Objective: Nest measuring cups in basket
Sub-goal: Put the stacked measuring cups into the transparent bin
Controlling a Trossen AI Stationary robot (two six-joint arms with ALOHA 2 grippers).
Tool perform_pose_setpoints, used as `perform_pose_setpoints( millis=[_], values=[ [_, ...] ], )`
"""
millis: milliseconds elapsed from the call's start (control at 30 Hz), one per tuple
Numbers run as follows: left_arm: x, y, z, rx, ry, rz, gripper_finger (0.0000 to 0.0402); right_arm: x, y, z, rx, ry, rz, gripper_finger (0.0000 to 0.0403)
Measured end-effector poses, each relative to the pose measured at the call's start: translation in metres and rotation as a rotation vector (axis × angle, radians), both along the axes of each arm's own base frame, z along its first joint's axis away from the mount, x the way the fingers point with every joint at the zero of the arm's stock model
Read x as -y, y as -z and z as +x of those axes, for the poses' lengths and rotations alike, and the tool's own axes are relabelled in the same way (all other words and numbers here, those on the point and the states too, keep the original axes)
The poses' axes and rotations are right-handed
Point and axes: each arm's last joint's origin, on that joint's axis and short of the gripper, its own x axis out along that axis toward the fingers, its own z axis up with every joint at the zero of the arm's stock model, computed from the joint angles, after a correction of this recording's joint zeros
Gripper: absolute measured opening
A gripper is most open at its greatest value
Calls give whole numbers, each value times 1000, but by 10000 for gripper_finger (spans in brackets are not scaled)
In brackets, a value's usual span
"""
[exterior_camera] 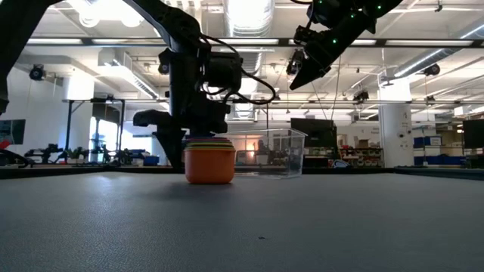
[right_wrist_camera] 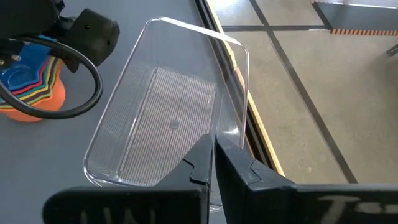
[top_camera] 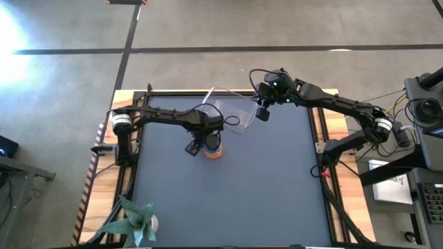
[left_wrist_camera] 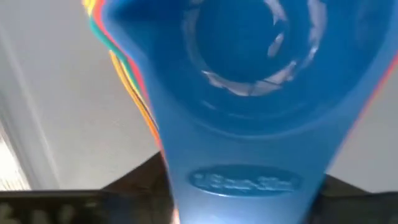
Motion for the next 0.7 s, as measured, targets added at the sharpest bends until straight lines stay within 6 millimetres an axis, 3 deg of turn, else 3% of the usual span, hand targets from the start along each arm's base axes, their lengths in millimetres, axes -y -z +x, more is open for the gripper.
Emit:
perform_pose_setpoints(
  millis=[133,467,700],
  values=[
    [0,-1,-3,-29,-7,-6,129,0,0,0,0,0,0,9],
    [-2,-4,-7,-63,-70,88,122,0,0,0,0,0,1,9],
    [-1,-21,-11,-10,-116,95,119,0,0,0,-1,0,1,9]
  ],
)
